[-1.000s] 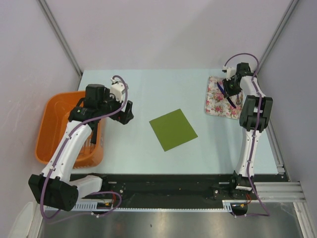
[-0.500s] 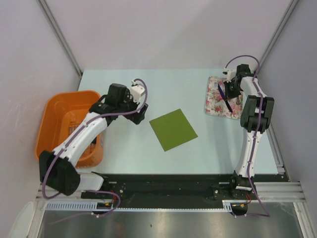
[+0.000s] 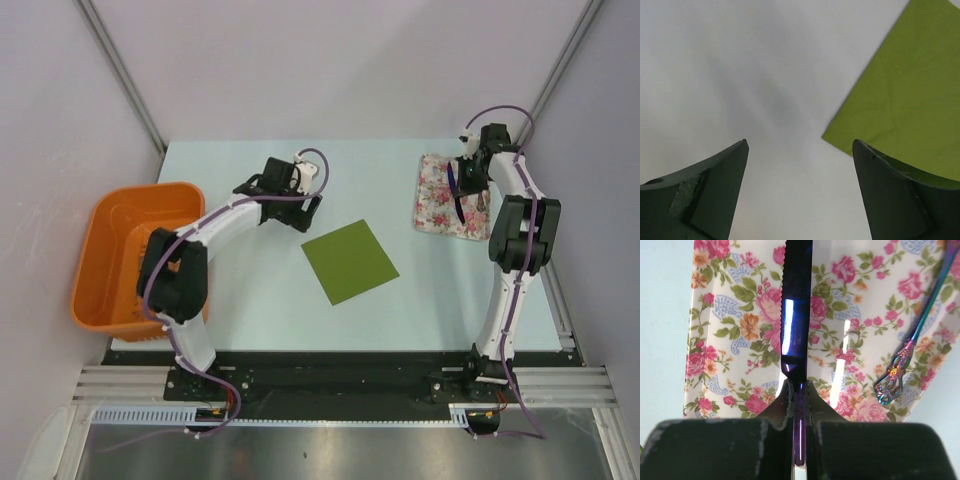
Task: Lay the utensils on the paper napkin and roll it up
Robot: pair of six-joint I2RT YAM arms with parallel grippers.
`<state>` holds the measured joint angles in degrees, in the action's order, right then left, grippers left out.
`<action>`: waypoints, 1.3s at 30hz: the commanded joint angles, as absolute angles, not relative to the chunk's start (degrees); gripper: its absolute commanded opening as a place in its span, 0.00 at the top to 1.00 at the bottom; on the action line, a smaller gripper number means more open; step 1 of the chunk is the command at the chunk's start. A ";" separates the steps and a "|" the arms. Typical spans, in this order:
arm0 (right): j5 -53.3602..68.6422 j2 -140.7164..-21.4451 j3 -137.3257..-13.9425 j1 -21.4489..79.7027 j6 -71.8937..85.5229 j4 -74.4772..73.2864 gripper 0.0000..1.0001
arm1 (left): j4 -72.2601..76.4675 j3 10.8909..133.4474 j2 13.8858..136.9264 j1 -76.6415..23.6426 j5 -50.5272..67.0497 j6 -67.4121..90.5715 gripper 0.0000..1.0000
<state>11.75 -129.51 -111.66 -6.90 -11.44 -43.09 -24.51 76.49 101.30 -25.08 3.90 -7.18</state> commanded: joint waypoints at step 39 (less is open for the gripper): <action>16.44 -107.58 -93.69 -1.50 -2.55 -40.35 1.00 | -20.66 65.75 104.60 -31.81 -7.47 -8.97 0.28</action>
